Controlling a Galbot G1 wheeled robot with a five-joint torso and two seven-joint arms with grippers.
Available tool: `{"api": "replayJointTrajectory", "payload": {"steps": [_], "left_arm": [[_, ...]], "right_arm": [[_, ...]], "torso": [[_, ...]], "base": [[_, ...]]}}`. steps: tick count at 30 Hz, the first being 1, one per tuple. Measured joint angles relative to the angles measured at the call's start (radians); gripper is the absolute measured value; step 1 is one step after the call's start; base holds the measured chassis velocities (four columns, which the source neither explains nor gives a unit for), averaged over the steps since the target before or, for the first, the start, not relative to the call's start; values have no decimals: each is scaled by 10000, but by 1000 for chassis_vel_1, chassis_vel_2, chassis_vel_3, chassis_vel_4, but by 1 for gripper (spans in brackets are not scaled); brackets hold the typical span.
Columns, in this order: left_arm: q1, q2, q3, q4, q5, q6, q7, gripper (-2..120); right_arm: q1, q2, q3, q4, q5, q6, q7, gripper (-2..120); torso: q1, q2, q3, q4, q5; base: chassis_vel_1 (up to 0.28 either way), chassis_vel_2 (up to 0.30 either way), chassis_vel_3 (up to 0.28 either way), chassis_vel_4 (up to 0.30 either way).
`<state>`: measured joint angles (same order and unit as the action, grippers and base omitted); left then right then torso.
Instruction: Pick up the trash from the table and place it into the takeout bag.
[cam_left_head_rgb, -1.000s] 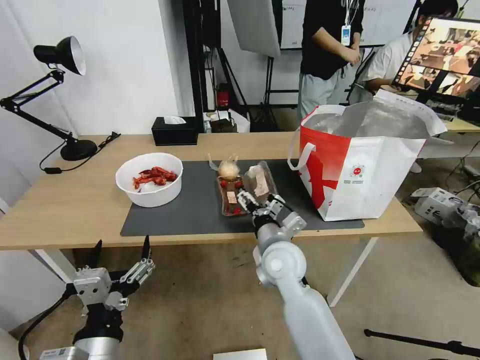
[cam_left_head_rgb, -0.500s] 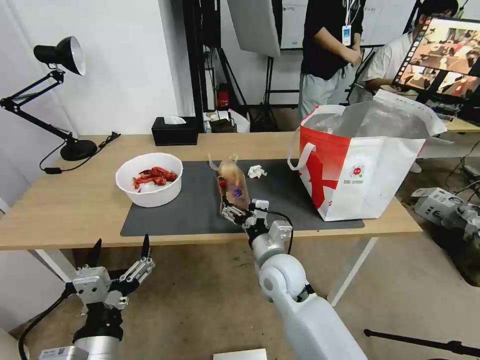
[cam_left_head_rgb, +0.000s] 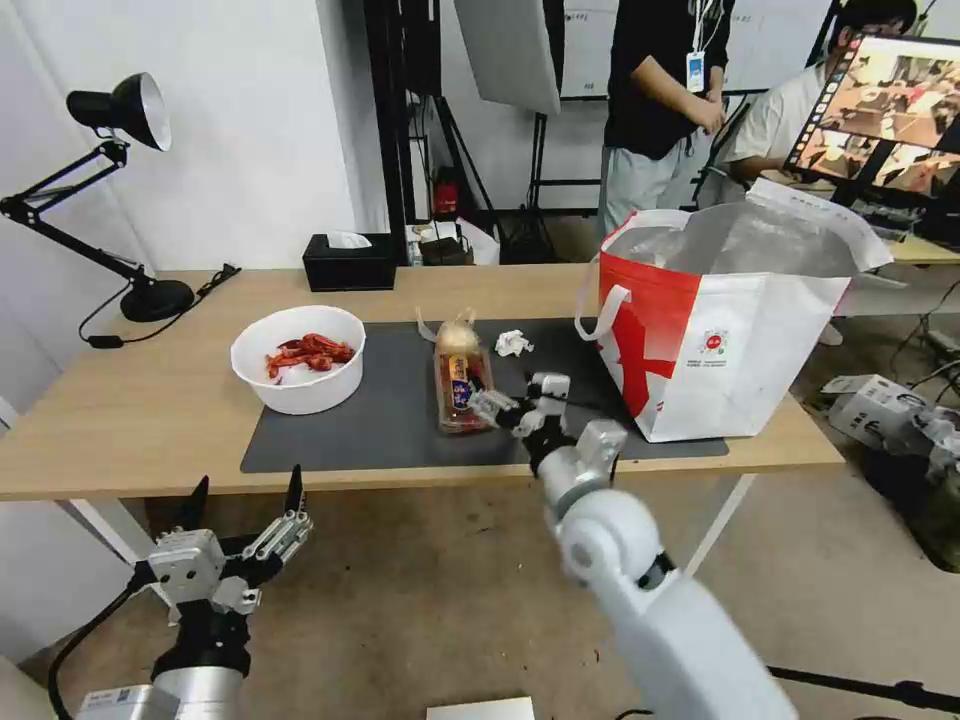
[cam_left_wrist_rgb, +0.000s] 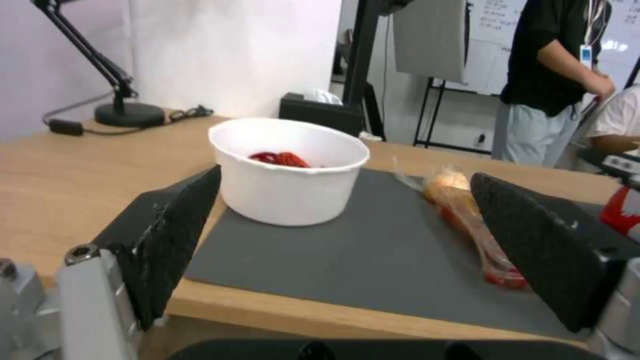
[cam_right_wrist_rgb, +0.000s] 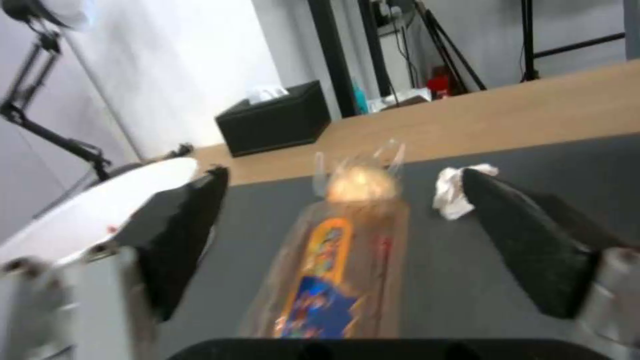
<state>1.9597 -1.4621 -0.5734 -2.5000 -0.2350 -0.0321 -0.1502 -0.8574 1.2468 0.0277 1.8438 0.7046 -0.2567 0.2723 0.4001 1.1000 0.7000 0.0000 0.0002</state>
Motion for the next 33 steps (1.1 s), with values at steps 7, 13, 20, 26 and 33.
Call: {"api": "replayJointTrajectory", "payload": {"steps": [7,13,20,26,33], "left_arm": [[-494,528,82,0,-972,530,-137,100],[-1295,1220,192,0,-2590,1464,-594,100],[-2352,2216,528,199,-3856,2120,-704,100],[-4096,2983,1370,1134,-4463,2482,-685,100],[-6047,3419,2614,2439,-4908,2721,-784,100]], "right_arm": [[2255,-819,-1309,-1729,1065,-279,-847,59],[4384,-1183,-2794,-3274,2348,-952,-1544,37],[5692,-1486,-3972,-4198,3248,-1965,-1968,16],[6406,-1576,-4718,-4711,3790,-2479,-2318,0],[6712,-1453,-5171,-5091,3904,-2708,-2325,0]], "torso": [[0,0,1,1,-2],[0,-1,1,3,-4],[0,0,0,0,0],[1,-1,1,1,-4],[2,-1,1,-1,-3]], "base": [[0,0,0,0],[0,0,0,0],[0,0,0,0],[0,0,0,0],[0,0,0,0]]}}
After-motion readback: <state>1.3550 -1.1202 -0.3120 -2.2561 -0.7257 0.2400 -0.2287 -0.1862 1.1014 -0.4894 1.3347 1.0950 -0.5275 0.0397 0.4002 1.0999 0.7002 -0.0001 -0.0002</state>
